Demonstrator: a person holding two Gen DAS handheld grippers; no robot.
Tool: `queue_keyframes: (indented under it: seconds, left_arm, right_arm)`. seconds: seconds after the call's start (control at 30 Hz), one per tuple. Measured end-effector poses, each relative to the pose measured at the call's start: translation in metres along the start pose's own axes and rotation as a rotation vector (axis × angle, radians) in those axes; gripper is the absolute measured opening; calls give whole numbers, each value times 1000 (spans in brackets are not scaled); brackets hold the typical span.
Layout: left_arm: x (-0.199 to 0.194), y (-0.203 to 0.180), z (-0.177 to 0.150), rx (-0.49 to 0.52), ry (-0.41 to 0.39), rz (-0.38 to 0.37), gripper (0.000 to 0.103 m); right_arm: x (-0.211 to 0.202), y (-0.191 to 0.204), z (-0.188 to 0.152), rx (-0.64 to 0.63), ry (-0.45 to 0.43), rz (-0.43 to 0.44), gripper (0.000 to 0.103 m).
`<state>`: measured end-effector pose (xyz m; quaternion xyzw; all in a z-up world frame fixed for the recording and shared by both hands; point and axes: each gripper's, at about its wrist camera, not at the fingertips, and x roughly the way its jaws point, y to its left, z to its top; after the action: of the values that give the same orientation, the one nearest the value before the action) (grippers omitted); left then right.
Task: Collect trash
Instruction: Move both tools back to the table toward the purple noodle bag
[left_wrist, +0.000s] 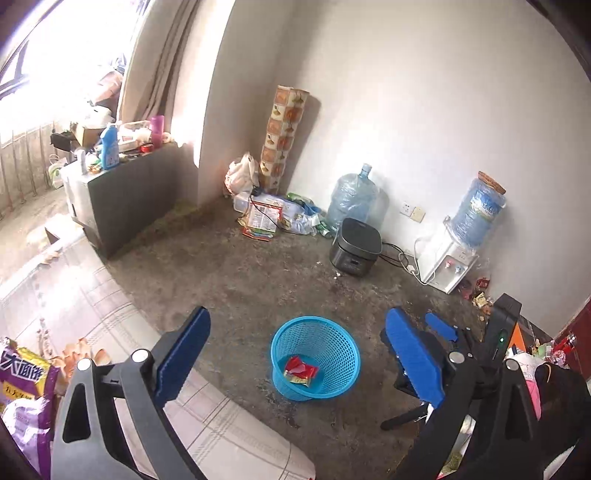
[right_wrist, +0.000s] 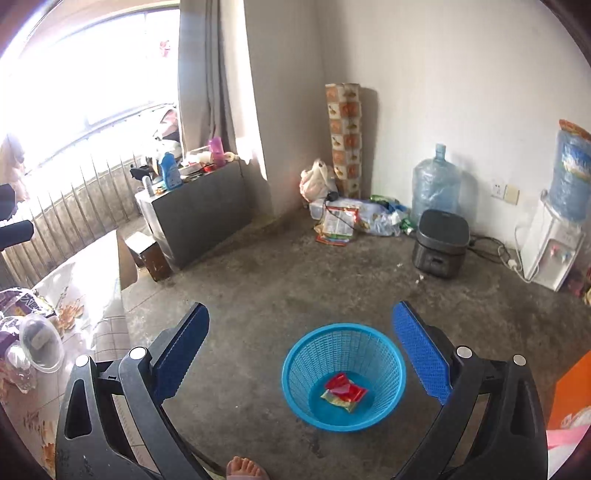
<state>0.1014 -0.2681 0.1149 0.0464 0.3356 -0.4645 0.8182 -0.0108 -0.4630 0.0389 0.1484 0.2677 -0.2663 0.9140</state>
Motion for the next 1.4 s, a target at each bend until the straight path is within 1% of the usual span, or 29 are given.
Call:
queue_keyframes:
  seconds: [0.1, 0.2, 0.33, 0.4, 0.47, 0.5, 0.57, 0.6, 0.67, 0.7, 0.8, 0.93, 1.03, 1.13, 1.23, 1.3, 1.4]
  left_arm:
    - [-49, 26, -27, -7, -55, 89, 94]
    - [-91, 54, -63, -31, -105, 198, 94]
    - [-134, 84, -109, -79, -118, 305, 94]
    - [-151, 92, -127, -92, -124, 333, 94]
    - [-164, 98, -141, -101, -130, 342, 94]
    - [-168, 99, -146, -102, -132, 347, 94]
    - [-172, 101, -155, -94, -136, 353, 90]
    - [-173, 102, -159, -94, -134, 345, 90]
    - [-172, 104, -167, -110, -121, 321, 84]
    - [-171, 106, -171, -119, -117, 306, 82]
    - [-171, 112, -178, -130, -115, 298, 76]
    - [-184, 127, -180, -171, -145, 291, 70]
    - [-199, 143, -179, -213, -184, 301, 66]
    - [-214, 163, -175, -276, -216, 299, 63]
    - [-222, 187, -169, -349, -228, 306, 59]
    - [-226, 206, -165, -415, -235, 297, 59]
    - [-228, 231, -164, -522, -237, 242, 57]
  right_arm:
    - [-14, 22, 1, -8, -8, 118, 96]
    - [-19, 44, 5, 11, 18, 261, 96]
    - [-18, 78, 11, 3, 74, 414, 95]
    - [-17, 95, 12, -16, 100, 477, 95]
    - [-18, 115, 11, -33, 133, 535, 89]
    - [-16, 122, 11, -32, 151, 565, 88]
    - [-13, 138, 9, -28, 191, 619, 82]
    - [-11, 145, 9, -31, 208, 633, 81]
    - [-15, 161, 4, -47, 241, 652, 76]
    - [-14, 167, 3, -58, 255, 658, 75]
    - [-19, 183, -2, -89, 282, 678, 72]
    - [-15, 202, -4, -90, 338, 701, 65]
    - [-4, 212, -3, -54, 385, 709, 61]
    - [7, 221, -2, -17, 429, 721, 58]
    - [16, 231, -4, 3, 477, 726, 57]
    - [20, 236, -5, 7, 499, 729, 57]
    - [26, 240, -6, 16, 528, 724, 57]
